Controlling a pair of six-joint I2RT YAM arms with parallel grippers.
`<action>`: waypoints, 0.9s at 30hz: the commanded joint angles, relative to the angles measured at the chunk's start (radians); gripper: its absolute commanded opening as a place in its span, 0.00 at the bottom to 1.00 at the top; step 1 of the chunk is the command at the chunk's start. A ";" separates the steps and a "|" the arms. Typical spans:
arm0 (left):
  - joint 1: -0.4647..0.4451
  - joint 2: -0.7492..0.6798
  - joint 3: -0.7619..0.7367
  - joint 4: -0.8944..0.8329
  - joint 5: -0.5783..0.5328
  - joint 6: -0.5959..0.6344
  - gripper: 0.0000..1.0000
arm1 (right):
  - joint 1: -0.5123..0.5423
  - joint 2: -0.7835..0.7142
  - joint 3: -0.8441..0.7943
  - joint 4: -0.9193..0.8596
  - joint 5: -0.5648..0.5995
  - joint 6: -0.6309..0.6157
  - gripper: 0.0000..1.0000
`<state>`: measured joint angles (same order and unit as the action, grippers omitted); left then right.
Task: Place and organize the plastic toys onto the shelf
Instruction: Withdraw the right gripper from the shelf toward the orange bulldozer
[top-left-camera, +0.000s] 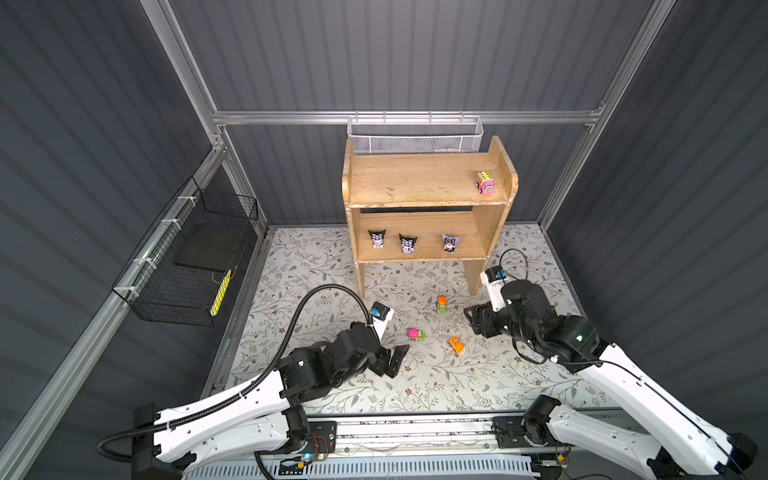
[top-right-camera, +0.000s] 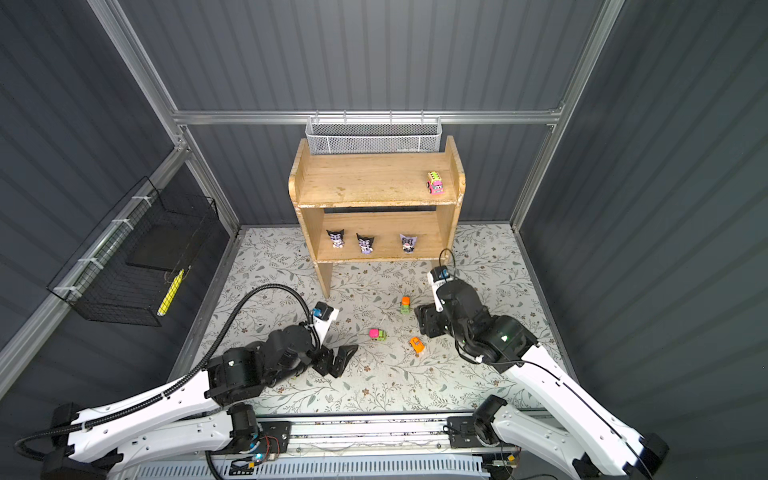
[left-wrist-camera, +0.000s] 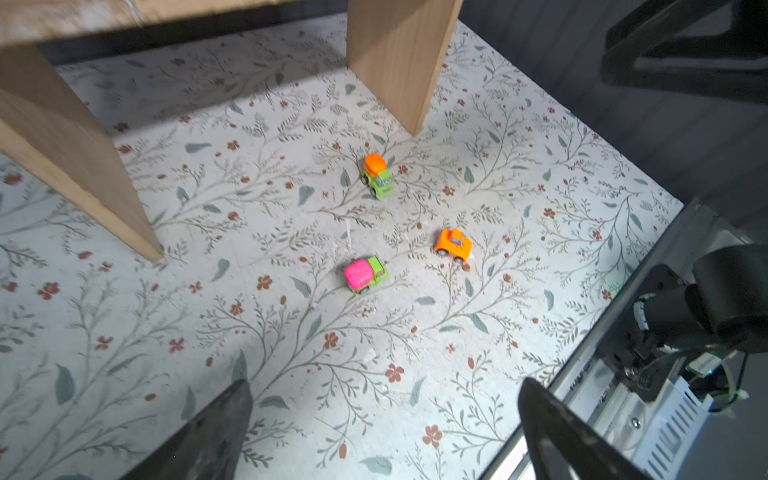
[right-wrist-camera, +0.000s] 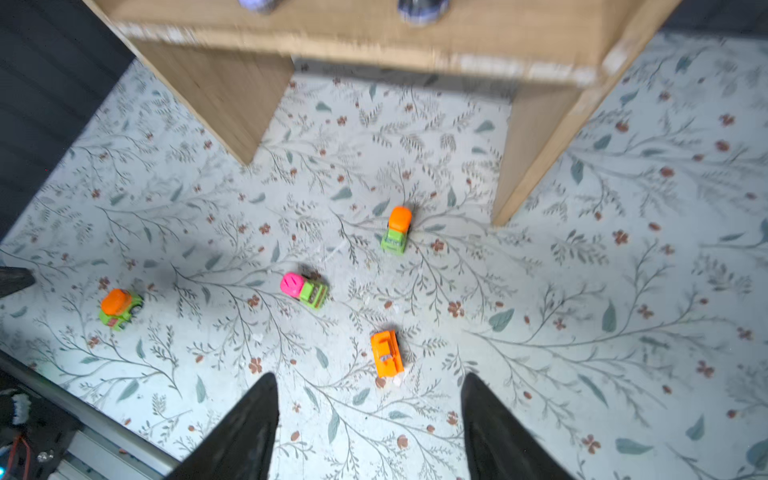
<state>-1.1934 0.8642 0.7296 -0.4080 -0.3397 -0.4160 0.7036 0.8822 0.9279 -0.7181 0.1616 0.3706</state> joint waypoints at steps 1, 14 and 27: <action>-0.041 -0.034 -0.074 0.088 -0.028 -0.077 1.00 | 0.020 -0.035 -0.117 0.097 -0.025 0.096 0.70; -0.069 0.015 -0.201 0.220 0.008 -0.099 1.00 | 0.036 0.085 -0.399 0.317 -0.039 0.149 0.68; -0.069 0.022 -0.141 0.123 -0.056 -0.043 1.00 | 0.034 0.362 -0.346 0.413 -0.030 0.083 0.63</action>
<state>-1.2572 0.8852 0.5556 -0.2504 -0.3664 -0.4858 0.7341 1.2106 0.5415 -0.3199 0.1200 0.4759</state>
